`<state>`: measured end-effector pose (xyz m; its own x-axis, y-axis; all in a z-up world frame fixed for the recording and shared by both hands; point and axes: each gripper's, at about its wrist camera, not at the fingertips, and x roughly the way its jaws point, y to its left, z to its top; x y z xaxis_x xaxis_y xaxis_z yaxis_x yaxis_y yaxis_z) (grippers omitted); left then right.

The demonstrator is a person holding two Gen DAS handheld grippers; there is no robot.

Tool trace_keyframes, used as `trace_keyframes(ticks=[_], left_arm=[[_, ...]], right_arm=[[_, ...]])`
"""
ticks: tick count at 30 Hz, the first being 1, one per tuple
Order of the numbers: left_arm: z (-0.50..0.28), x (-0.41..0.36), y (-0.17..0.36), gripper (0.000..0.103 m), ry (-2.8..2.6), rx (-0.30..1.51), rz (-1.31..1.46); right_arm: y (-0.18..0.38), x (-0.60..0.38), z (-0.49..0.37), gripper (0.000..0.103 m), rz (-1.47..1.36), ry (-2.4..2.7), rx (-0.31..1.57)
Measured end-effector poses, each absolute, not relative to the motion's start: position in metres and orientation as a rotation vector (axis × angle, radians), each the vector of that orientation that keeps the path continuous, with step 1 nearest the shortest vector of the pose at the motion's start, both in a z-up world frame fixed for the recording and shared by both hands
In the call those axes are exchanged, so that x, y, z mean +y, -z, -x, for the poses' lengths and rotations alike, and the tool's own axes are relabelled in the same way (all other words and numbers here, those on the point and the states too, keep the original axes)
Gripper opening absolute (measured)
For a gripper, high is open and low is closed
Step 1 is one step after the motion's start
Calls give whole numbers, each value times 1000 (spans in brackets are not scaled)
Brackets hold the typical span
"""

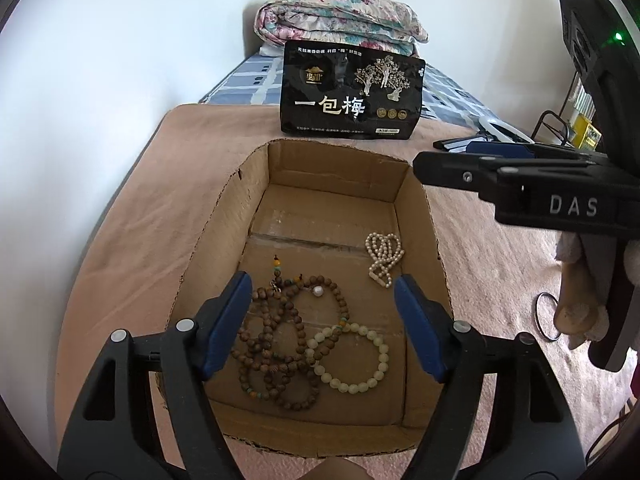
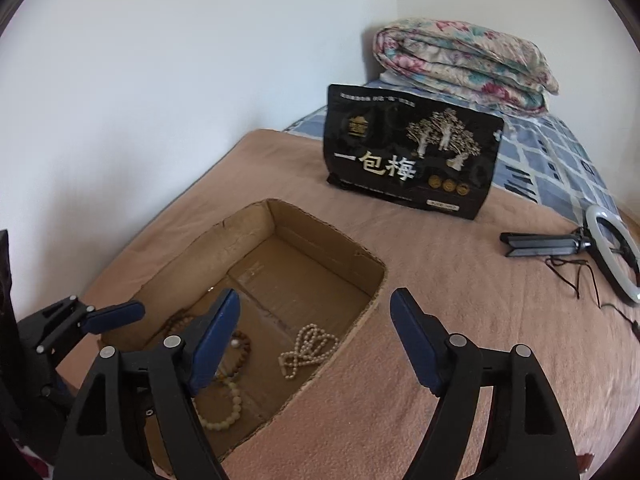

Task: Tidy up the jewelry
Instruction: 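Move both open tools back toward the bangle, watch and jade pendant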

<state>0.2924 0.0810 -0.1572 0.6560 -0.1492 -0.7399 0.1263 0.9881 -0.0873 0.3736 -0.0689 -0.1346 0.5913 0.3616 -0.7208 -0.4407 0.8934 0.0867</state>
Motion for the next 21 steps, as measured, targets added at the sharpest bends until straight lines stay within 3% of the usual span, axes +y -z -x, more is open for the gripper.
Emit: trace_keyframes(ticks=[21], left_arm=[[-257, 60, 128, 76, 188, 785, 23]], right_arm=[[102, -120, -340, 79, 113, -362, 780]])
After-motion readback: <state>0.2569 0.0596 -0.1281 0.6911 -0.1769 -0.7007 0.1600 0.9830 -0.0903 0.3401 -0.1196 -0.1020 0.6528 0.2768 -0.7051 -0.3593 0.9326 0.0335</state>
